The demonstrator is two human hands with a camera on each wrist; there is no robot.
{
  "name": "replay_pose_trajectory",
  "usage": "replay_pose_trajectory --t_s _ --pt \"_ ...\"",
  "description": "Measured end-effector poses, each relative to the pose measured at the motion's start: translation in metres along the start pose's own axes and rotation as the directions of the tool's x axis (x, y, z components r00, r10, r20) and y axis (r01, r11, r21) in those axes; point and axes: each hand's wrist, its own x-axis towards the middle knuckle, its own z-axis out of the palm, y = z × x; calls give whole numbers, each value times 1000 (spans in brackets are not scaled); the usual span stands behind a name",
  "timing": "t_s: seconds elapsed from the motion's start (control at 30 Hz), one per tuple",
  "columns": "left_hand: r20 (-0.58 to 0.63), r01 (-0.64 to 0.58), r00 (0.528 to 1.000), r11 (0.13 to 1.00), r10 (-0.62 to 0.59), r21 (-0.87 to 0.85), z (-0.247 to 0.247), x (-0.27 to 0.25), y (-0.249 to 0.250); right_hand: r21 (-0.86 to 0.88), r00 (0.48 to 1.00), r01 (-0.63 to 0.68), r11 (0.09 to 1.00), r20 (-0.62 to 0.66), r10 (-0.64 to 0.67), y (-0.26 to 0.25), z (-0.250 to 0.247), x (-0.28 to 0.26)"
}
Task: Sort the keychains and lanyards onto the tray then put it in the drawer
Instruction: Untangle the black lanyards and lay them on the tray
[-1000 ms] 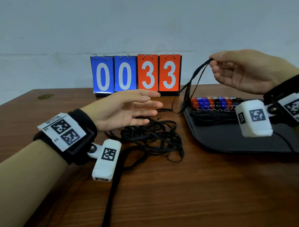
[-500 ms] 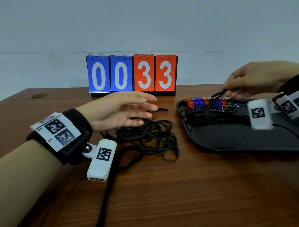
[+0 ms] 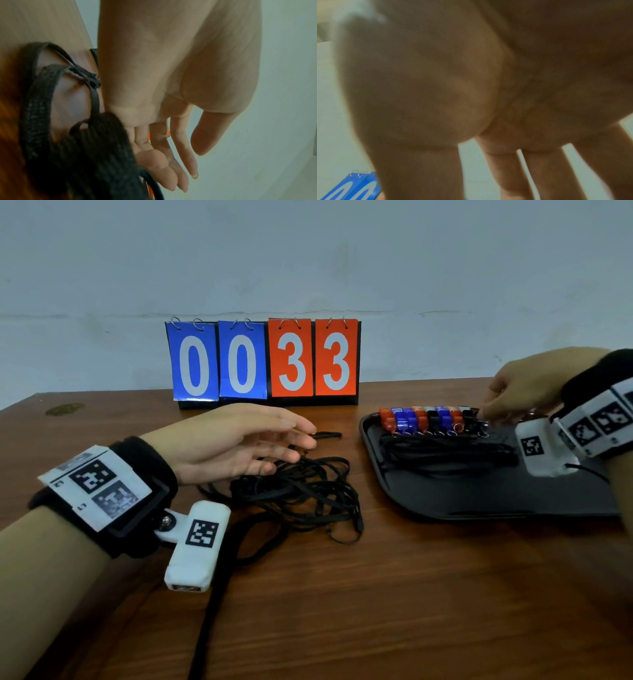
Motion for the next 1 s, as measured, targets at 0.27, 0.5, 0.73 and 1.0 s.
replay_pose_trajectory --t_s 0.27,0.5,0.73,1.0 --pt "-2 88 996 994 -88 62 2 -1 1 203 963 261 944 8 -268 -22 -10 -26" --pt "53 137 989 988 -141 64 4 -5 1 400 729 592 699 103 -676 -72 11 -85" --pt "120 163 976 977 -179 137 10 -3 1 666 606 556 496 83 -791 -65 24 -93" --pt "175 96 972 946 -156 309 15 -5 1 487 561 627 608 258 -786 -68 41 -95"
